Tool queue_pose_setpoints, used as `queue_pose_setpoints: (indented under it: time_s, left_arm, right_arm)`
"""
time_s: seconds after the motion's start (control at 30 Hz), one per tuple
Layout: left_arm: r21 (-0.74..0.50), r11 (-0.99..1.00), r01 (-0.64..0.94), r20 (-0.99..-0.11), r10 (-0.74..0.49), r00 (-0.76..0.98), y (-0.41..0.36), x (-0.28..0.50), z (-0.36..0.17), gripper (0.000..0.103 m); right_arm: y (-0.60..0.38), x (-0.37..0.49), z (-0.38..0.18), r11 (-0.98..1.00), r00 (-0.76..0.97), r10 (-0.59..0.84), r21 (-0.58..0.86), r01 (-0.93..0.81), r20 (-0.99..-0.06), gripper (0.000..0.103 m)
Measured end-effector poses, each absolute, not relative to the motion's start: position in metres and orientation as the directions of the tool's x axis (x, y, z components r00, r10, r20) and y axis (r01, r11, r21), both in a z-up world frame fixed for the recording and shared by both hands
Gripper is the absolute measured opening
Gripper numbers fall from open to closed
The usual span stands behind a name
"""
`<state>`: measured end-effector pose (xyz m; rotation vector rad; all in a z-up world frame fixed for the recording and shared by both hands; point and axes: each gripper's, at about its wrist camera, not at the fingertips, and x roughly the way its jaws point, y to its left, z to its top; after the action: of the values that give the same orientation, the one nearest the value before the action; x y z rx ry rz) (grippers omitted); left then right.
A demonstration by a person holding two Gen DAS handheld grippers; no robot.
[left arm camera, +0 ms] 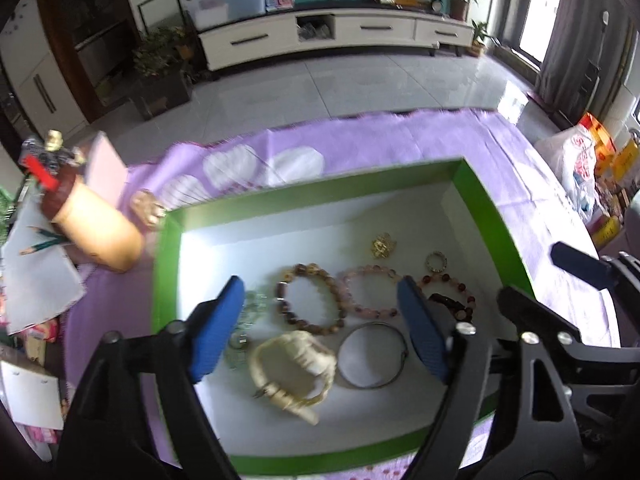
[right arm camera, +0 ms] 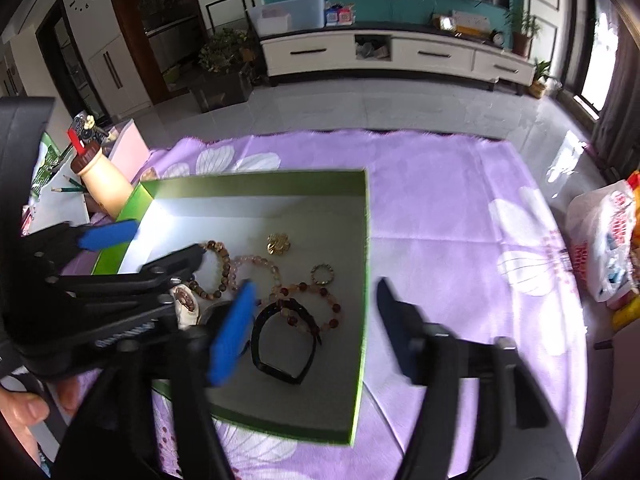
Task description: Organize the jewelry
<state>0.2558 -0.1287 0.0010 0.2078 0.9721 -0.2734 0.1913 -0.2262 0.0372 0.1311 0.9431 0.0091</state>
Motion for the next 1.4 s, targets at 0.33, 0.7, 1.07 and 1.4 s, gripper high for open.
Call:
queue_pose_setpoints:
  time_s: [0.33,0.7,1.07,1.4]
  left_arm:
    - [0.057,0.965,0.256,-0.799,-0.109,0.591,-0.089,0.214,0.077,0.101]
    - [0.097,0.975,0.199,-0.790,-0.046,0.612,-0.067,0.190,0.119,0.101]
    - [0.086,0.980,0.180,-0.813,-0.036,0.582,-0.060,0.194,0.105,0.101]
    - [0.099,0.979,0.179,-0.806,-0.026,0.591,-0.058,0.196,0.104,0.101]
  right_arm:
    - [-0.206,0.154,0.109,0.996,0.628,0.012,0.063,0.059,-0.778,0.102]
    - [-0.187,0.146,0.135,0.996,0.619,-0.030,0.025,0.081,-0.785,0.102]
    - [-0.187,0.149,0.119,0.994,0.579,-0.063,0.001,0.109,-0.813,0.102]
    - [-0.187,0.149,0.115,0.994,0.574,-0.075,-0.015,0.109,-0.815,0.102]
